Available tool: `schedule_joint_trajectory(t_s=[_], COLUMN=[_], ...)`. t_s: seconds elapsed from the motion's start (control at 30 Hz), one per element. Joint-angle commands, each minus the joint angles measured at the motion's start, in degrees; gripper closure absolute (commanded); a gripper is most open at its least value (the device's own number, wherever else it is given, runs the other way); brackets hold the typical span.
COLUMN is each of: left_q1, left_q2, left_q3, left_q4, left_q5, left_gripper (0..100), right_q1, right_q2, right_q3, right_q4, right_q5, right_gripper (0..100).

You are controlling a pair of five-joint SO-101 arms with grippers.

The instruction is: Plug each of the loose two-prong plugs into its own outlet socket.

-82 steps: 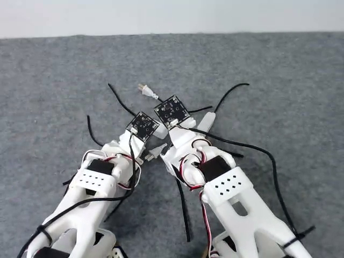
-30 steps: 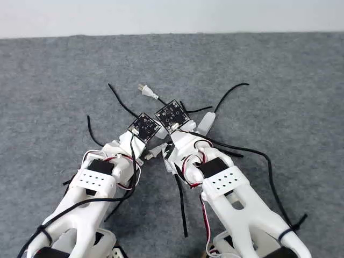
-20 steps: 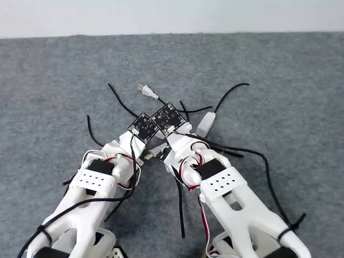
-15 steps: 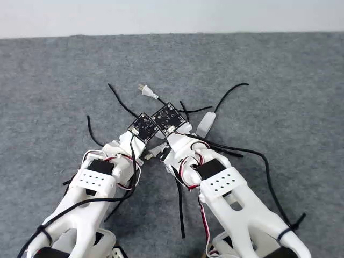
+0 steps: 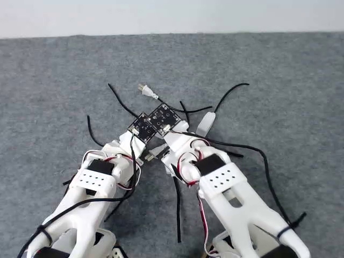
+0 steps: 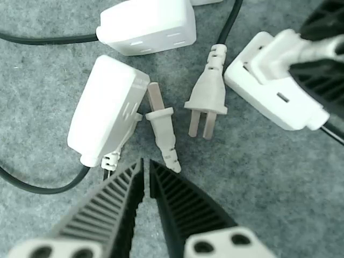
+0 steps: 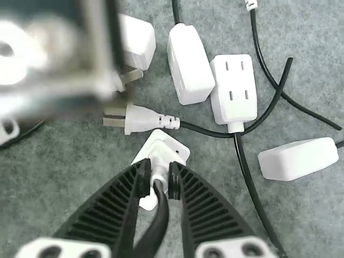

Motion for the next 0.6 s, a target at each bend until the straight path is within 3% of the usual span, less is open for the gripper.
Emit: schedule_joint_trajectory(t_s=[0.0,0.23,0.57], left_q1=[0.18,0.18,0.18], left_q2=[-1.58,-1.58,-1.58], left_q3=[-0.31,-0.31,-0.31], left_q4=[-1.67,-1.67,-1.76], left_q5=[-0.7,-0.62,-0.7], left_gripper=[99,99,99], right_q1=[-0.31,-0.31,-0.31], right_q2=[3.82,15.08,13.93], right_q3=[-6.77,-13.1,-13.89], right_q4=[0.84,1.36,5.58], right_q5=[1.14,4.31,4.31], right_gripper=[98.9,98.9,98.9])
